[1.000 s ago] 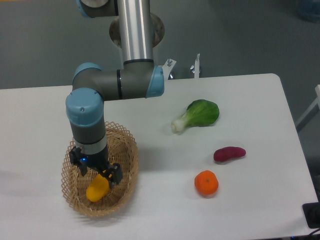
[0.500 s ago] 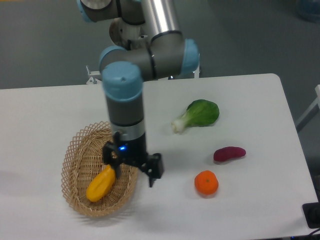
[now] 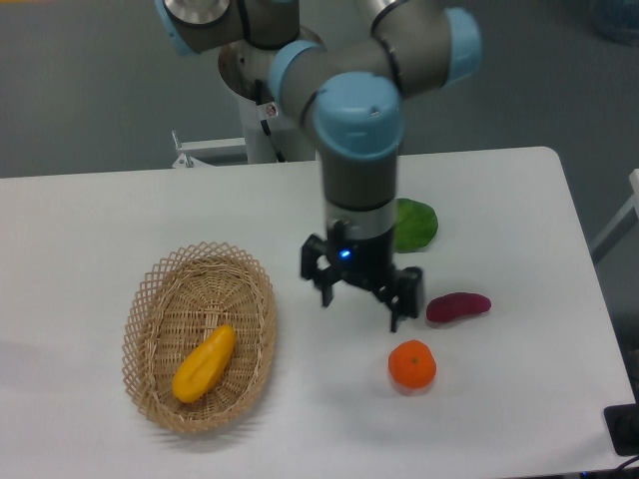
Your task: Place the mango in the basket
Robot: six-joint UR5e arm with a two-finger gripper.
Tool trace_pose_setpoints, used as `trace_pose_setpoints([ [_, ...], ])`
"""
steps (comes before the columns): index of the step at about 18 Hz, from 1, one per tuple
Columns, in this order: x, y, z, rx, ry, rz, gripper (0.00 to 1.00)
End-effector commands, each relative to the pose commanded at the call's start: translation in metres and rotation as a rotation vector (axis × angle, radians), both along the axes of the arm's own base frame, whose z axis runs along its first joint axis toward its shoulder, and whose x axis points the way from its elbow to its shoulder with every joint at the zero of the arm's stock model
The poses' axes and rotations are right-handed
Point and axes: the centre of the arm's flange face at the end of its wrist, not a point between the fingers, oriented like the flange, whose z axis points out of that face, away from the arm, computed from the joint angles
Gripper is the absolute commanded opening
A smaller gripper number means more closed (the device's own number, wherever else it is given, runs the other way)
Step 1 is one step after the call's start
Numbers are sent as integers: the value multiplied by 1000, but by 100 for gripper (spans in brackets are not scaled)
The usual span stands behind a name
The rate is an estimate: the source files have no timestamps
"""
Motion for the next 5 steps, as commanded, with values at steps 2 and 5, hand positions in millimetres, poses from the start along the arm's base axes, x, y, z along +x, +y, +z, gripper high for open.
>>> trace_pose_setpoints([
  [2, -8, -16, 7, -12, 1, -26, 100],
  [5, -17, -27, 10, -20, 8, -42, 100],
])
